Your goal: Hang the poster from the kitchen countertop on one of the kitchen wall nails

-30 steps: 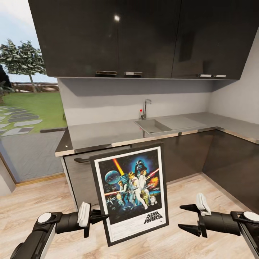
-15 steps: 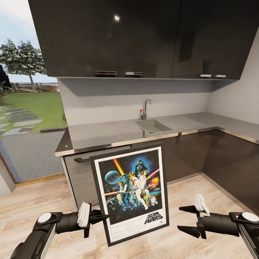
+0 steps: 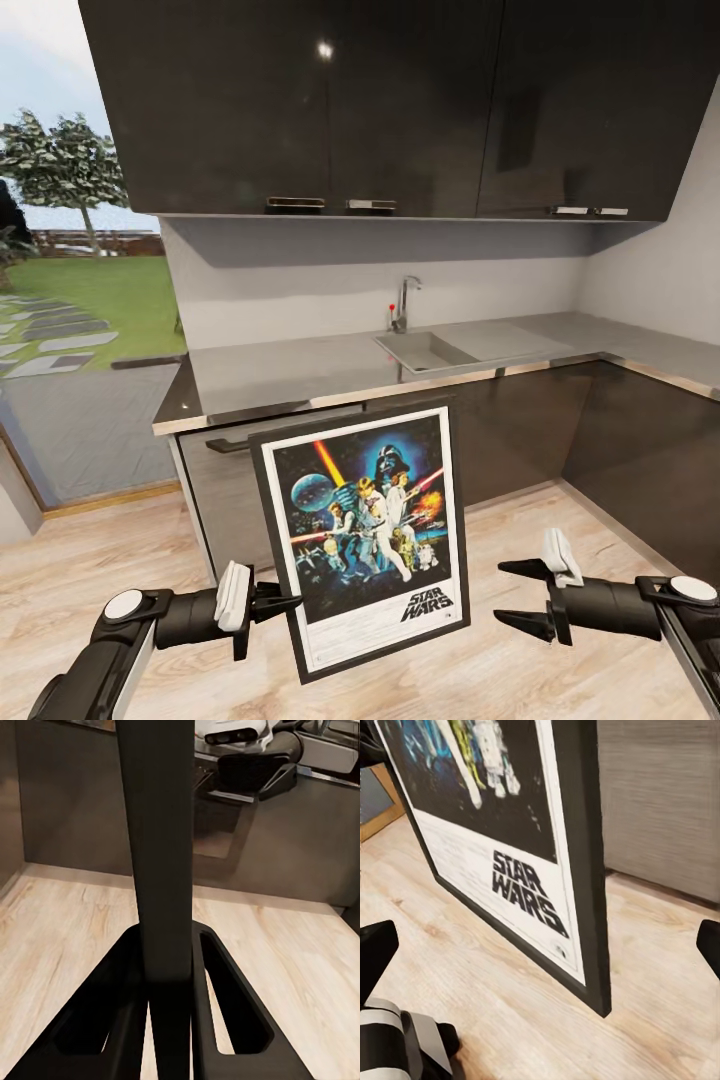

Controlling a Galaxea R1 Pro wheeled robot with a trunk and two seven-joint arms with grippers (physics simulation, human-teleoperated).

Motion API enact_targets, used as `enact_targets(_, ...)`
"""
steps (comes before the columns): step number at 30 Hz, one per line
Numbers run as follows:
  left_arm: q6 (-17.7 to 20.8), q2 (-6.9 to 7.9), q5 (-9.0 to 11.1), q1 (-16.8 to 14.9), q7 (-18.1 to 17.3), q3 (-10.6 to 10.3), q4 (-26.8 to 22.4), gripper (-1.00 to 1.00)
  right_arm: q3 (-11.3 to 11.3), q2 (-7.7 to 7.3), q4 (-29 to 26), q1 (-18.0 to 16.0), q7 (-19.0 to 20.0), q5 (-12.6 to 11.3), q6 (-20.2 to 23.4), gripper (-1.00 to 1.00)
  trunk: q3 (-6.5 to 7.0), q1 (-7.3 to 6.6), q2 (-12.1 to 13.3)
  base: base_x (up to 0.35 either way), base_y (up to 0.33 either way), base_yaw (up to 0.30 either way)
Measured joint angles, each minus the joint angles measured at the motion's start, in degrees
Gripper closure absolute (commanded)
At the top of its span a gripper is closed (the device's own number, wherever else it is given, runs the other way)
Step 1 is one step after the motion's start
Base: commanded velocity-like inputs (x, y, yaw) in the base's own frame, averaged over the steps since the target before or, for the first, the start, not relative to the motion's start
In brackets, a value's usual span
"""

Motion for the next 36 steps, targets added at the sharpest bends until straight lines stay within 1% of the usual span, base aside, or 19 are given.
enact_targets(3,0.0,0.0,0.0,0.0,0.0,0.1,0.0,1.0,0.0,-0.01,3.4,-2.5,1.6,0.0,-0.1,-1.0,0.0,0.0,0.0,0.0,0.0,0.0)
enact_targets(4,0.0,0.0,0.0,0.0,0.0,0.1,0.0,1.0,0.0,-0.04,5.3,-3.8,2.7,0.0,-0.2,-1.0,0.0,0.0,0.0,0.0,0.0,0.0)
enact_targets(5,0.0,0.0,0.0,0.0,-0.6,0.1,0.0,1.0,-0.1,-0.03,8.5,-6.0,4.4,0.0,-0.3,-1.0,0.0,0.0,0.0,0.0,0.0,0.0)
enact_targets(10,0.0,0.0,0.0,0.0,-2.6,0.1,-0.2,1.0,0.1,0.08,10.5,-7.6,5.3,0.2,-0.5,-1.0,0.0,0.0,0.0,0.0,0.0,0.0)
enact_targets(14,0.1,0.0,0.0,0.0,-3.3,0.2,-0.2,1.0,0.3,0.38,11.0,-8.0,5.6,0.2,-0.5,-1.0,0.0,0.0,0.0,0.0,0.0,0.0)
enact_targets(23,0.1,0.0,0.0,0.0,-3.4,0.2,0.0,1.0,0.7,0.66,11.1,-8.1,5.7,0.3,-0.8,-1.0,0.0,0.0,0.0,0.0,0.0,0.0)
enact_targets(27,0.2,0.0,0.0,0.0,-3.4,0.2,0.0,1.0,3.2,0.74,11.0,-8.1,5.7,0.3,-0.9,-1.0,0.0,0.0,0.0,0.0,0.0,0.0)
enact_targets(28,0.2,0.0,0.0,0.0,-3.4,0.2,0.0,1.0,4.3,0.76,11.0,-8.1,5.7,0.3,-0.9,-1.0,0.0,0.0,0.0,0.0,0.0,0.0)
enact_targets(31,0.2,0.0,0.0,0.0,-3.4,0.2,0.1,1.0,5.7,0.77,10.8,-8.1,5.7,0.3,-0.9,-1.0,0.0,0.0,0.0,0.0,0.0,0.0)
enact_targets(36,0.2,0.0,0.0,0.0,-3.4,0.2,0.1,1.0,6.2,0.78,10.8,-8.1,5.7,0.0,-2.3,-1.0,0.0,0.0,0.0,0.0,0.0,0.0)
